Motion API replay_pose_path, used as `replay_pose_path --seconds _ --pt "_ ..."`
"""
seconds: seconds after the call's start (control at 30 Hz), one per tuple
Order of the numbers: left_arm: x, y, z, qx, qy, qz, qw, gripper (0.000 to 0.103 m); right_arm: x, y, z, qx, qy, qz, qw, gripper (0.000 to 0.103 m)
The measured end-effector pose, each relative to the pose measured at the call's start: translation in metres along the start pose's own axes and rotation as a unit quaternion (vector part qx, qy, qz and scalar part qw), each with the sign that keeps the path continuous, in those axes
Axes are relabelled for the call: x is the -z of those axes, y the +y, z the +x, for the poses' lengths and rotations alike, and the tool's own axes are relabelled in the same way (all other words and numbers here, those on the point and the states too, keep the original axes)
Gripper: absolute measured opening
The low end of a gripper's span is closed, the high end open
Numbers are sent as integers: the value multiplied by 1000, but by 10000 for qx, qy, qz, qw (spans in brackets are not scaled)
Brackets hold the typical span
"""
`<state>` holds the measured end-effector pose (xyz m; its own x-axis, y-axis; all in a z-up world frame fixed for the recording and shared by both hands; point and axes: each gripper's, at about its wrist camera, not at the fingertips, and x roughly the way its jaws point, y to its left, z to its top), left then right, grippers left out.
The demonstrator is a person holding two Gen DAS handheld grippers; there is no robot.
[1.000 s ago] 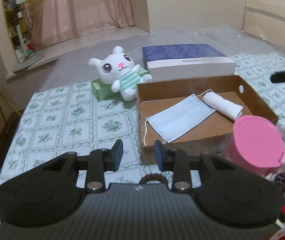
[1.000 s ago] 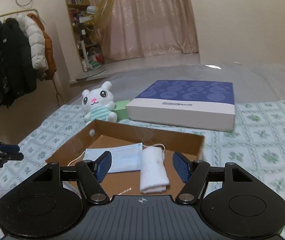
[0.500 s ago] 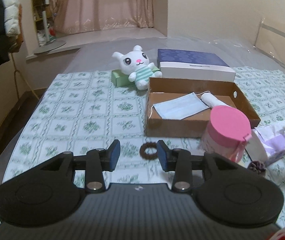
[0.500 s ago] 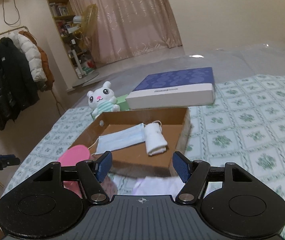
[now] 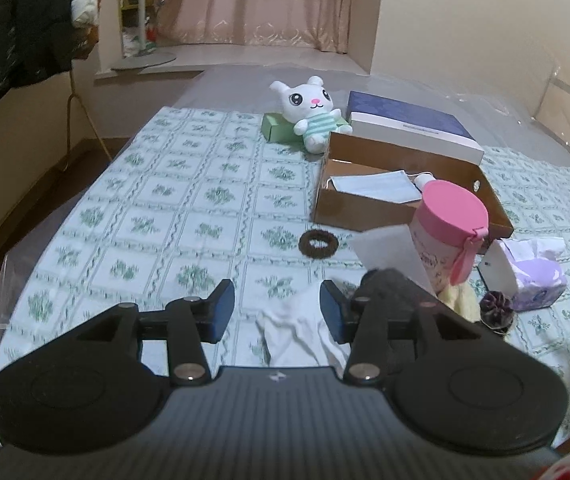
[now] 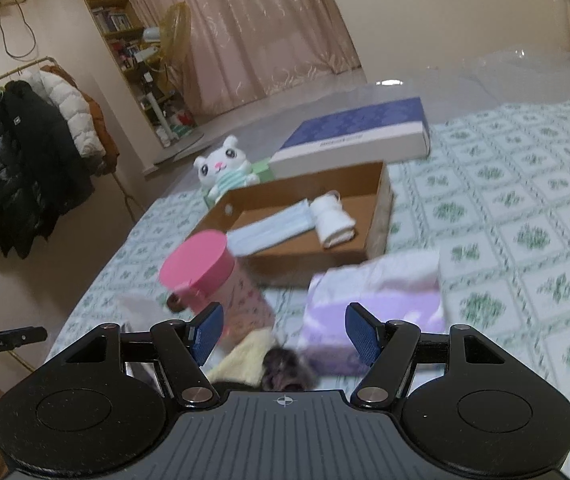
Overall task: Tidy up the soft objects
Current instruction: 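Move both tools back from the cardboard box to the pile of soft items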
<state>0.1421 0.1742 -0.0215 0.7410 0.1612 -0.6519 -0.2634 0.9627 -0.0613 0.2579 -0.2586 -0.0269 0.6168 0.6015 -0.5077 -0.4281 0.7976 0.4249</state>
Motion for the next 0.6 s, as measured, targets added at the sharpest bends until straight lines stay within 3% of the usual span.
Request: replay_pose_path --seconds 0.27,0.6 --pt "29 -3 -15 -23 105 -209 9997 44 40 22 2 217 403 -270 9986 67" --pt "55 -24 -17 108 256 -149 9995 44 72 39 11 183 705 -555 9958 67"
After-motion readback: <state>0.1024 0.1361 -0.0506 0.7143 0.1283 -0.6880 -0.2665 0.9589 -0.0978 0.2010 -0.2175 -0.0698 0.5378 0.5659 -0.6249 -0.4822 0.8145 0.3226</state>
